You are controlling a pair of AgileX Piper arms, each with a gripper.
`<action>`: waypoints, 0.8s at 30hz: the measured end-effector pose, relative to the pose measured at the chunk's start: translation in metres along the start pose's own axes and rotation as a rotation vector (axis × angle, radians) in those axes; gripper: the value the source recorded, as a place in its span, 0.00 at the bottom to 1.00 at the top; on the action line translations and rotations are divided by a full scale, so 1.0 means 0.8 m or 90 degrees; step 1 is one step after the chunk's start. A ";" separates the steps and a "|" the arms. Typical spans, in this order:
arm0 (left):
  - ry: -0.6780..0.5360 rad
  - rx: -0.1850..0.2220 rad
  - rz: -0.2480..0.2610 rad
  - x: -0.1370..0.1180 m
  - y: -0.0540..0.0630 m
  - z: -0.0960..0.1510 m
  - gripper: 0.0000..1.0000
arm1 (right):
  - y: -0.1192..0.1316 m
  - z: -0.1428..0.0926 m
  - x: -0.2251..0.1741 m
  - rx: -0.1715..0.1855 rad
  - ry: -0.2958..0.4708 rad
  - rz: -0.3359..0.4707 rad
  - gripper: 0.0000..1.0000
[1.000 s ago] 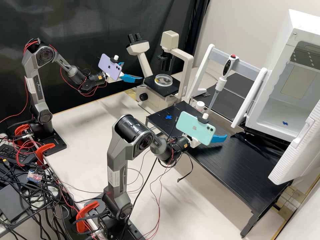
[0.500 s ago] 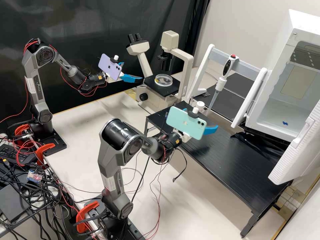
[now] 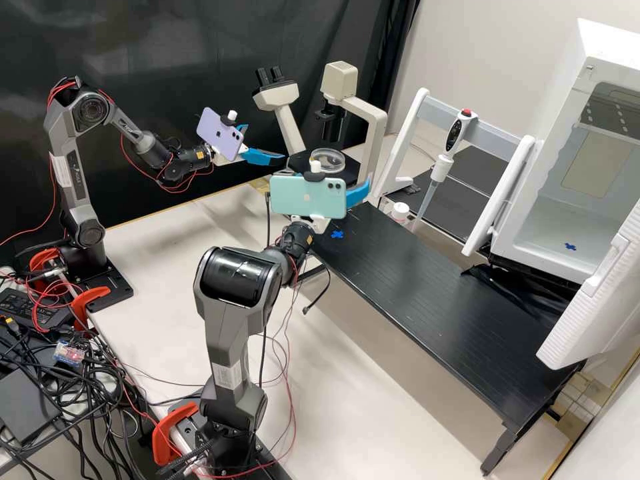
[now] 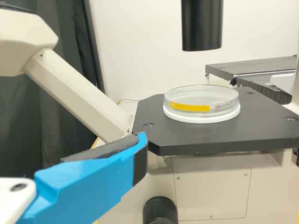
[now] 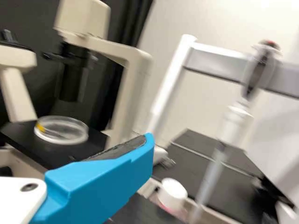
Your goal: Move the petri dish to the bench
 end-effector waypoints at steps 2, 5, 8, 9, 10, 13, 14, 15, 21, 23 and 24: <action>0.000 0.000 0.000 0.000 0.000 0.000 1.00 | -0.005 -0.009 0.012 -0.002 0.000 -0.012 1.00; 0.000 0.000 0.000 0.000 0.000 0.000 1.00 | -0.014 -0.021 0.036 -0.001 -0.009 -0.034 1.00; 0.000 0.000 0.000 0.000 0.000 0.000 1.00 | -0.024 -0.030 0.063 -0.001 -0.013 -0.064 1.00; 0.000 0.000 0.000 0.000 0.000 0.000 1.00 | -0.027 -0.033 0.072 -0.002 -0.016 -0.074 1.00; 0.000 0.000 0.000 0.000 0.000 0.000 1.00 | -0.030 -0.036 0.082 -0.007 -0.017 -0.083 1.00; 0.000 0.000 0.000 0.000 0.000 0.000 1.00 | -0.036 -0.041 0.105 -0.010 -0.025 -0.100 1.00; 0.000 0.000 0.000 0.000 0.000 0.000 1.00 | -0.038 -0.042 0.114 -0.006 -0.031 -0.106 1.00; 0.000 0.000 0.000 0.000 0.000 0.000 1.00 | -0.039 -0.043 0.121 -0.001 -0.035 -0.111 1.00; 0.000 0.000 0.000 0.000 0.000 0.000 1.00 | -0.046 -0.051 0.165 0.038 -0.057 -0.143 1.00; 0.000 0.000 0.000 0.000 0.000 0.000 1.00 | -0.047 -0.054 0.177 0.056 -0.061 -0.156 1.00; 0.000 0.000 0.000 0.000 0.000 0.000 1.00 | -0.048 -0.056 0.182 0.059 -0.062 -0.160 1.00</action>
